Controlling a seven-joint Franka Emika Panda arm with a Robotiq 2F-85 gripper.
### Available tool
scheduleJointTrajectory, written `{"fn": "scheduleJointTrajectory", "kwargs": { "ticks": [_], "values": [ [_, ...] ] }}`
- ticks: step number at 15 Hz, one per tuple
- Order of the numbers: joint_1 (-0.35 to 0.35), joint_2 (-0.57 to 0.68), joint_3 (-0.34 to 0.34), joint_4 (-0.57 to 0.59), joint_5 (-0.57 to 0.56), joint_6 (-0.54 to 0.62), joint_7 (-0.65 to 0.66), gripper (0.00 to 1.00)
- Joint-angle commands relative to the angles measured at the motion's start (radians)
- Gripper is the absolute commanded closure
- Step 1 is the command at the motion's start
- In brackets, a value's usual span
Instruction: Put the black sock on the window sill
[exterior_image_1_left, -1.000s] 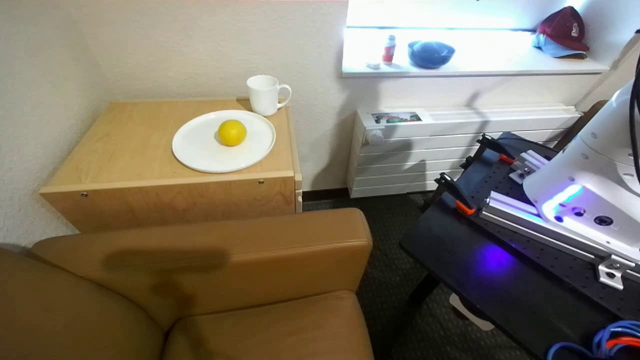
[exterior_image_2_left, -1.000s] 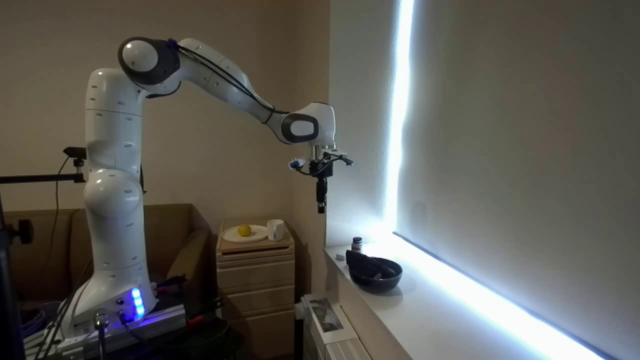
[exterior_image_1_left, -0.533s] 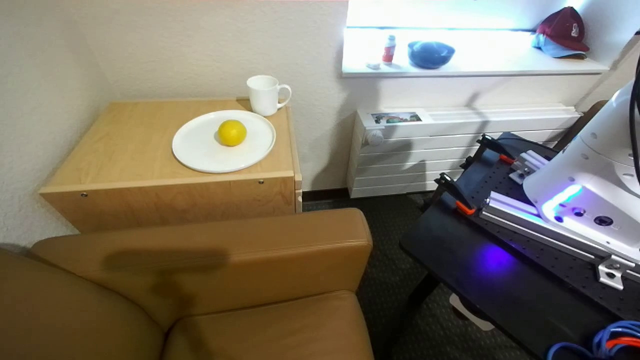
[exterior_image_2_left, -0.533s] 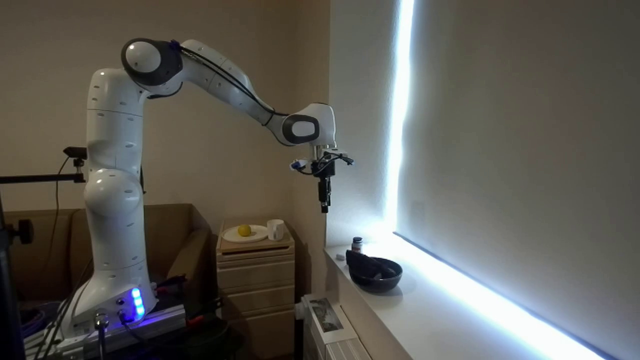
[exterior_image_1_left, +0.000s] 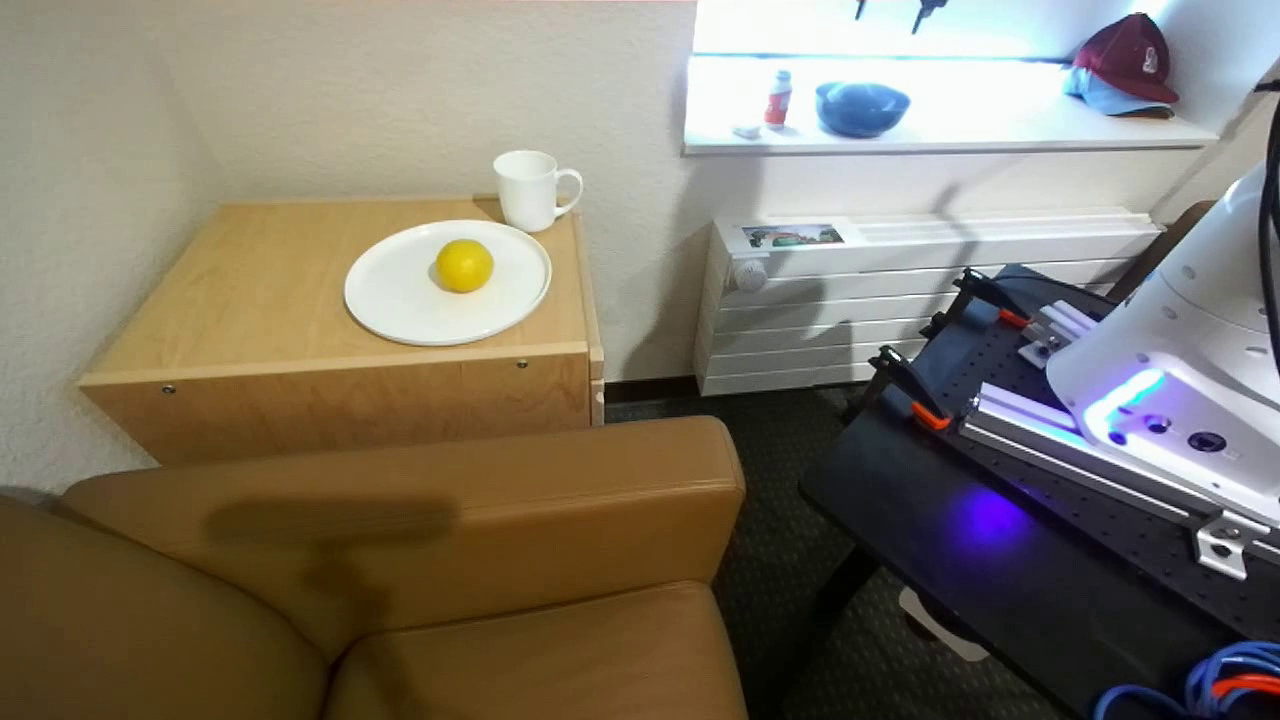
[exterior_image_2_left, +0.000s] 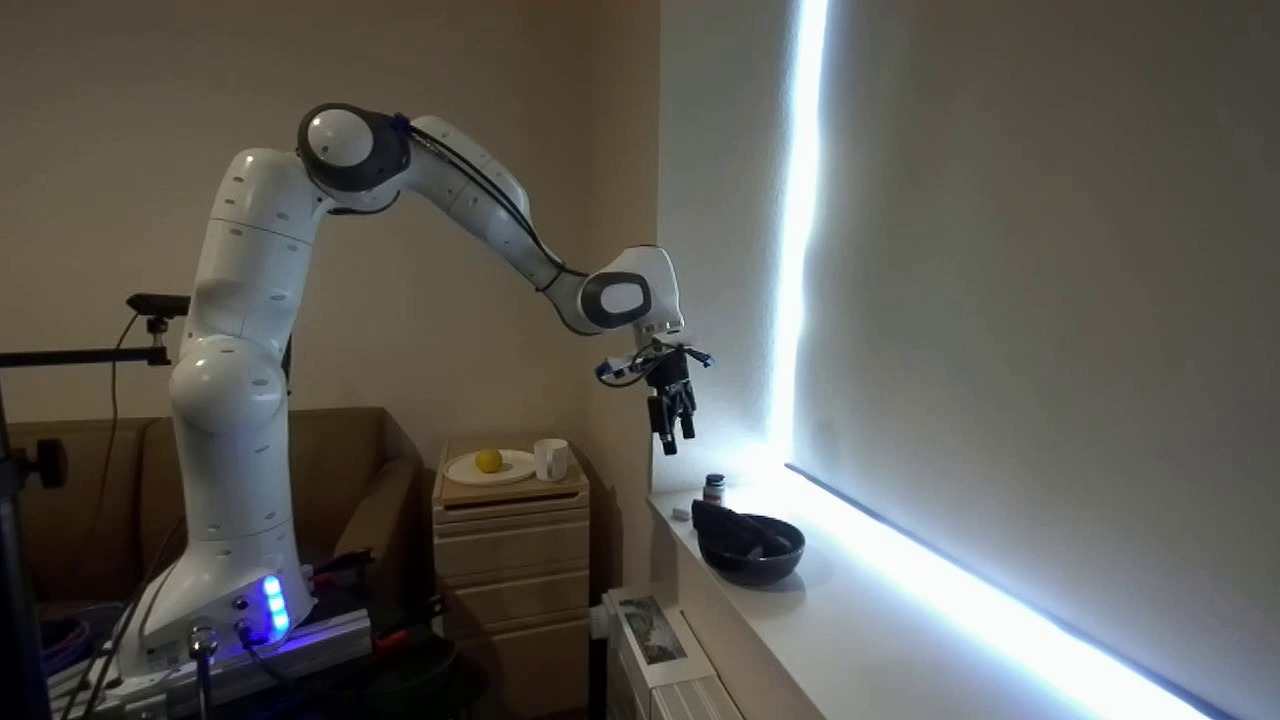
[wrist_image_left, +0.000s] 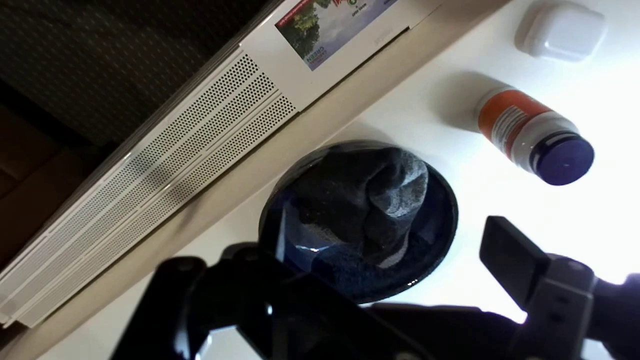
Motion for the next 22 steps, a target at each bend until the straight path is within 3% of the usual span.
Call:
{"fn": "scheduleJointTrajectory", "kwargs": {
  "ticks": [1,4,11,17,22],
  "values": [
    [0.009,0.023,-0.012,0.014,0.005,-0.002,0.011,0.0],
    [0.011,0.049,-0.017,0.034,0.006,-0.002,0.023,0.0],
    [0.009,0.212,-0.051,0.131,0.048,0.038,0.307,0.0],
    [0.011,0.241,-0.05,0.143,0.058,0.031,0.332,0.0],
    [0.031,0.328,-0.073,0.192,0.064,0.069,0.476,0.0]
  ]
}}
